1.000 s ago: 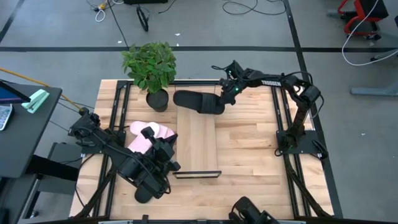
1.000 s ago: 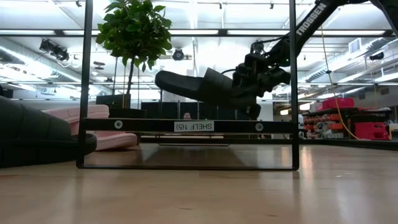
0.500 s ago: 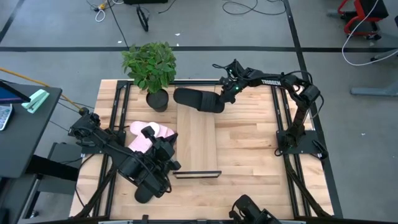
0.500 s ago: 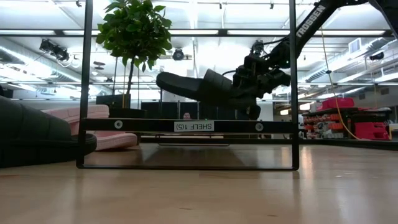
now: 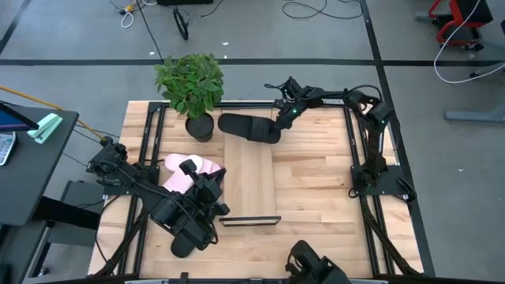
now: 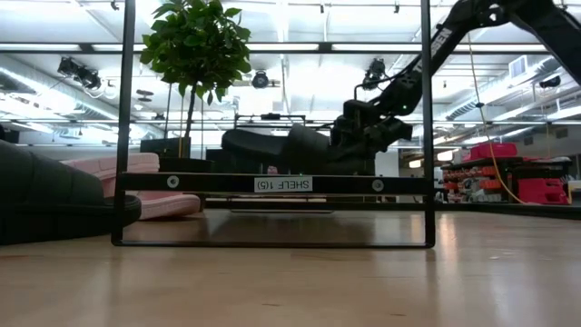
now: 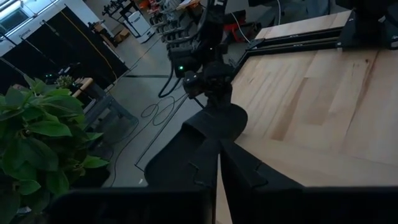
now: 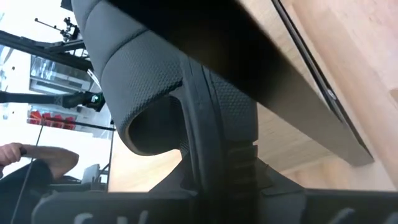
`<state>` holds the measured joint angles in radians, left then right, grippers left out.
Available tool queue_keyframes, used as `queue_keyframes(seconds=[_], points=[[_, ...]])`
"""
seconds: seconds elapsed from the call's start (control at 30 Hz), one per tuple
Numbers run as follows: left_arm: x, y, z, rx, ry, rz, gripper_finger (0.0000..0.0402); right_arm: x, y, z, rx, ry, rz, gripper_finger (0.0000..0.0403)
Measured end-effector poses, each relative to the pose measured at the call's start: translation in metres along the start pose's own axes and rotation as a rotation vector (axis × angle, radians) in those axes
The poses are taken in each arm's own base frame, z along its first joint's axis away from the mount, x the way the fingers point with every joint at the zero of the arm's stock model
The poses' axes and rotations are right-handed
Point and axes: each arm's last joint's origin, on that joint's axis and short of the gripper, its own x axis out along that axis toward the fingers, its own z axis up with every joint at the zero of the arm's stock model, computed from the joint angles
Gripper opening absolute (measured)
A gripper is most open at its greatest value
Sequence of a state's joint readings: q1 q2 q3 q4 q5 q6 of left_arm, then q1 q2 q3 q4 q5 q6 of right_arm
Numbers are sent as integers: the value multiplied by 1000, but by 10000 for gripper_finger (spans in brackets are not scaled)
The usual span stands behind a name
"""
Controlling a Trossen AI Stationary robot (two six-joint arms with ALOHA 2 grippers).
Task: Pick and place slides into the shelf
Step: Put the bottom black slipper on the shelf
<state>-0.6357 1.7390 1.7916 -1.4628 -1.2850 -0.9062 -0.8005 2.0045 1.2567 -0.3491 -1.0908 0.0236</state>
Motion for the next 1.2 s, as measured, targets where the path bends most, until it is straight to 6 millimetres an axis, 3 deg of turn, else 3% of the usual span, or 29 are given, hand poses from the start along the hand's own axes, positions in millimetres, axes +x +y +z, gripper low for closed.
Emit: queue_keyframes(seconds=[0.27, 0.53, 0.8, 1.2], points=[[0, 0, 0, 0, 12, -9, 7, 2, -5, -2, 37, 50, -24, 48], [0, 0, 0, 2, 13, -10, 28, 3, -7, -3, 38, 62, -94, 70], [0, 0, 0, 1, 12, -10, 15, 4, -6, -4, 26, 67, -86, 54], [0, 0, 0, 1, 13, -10, 24, 5, -2, -3, -28, 77, -143, 143]])
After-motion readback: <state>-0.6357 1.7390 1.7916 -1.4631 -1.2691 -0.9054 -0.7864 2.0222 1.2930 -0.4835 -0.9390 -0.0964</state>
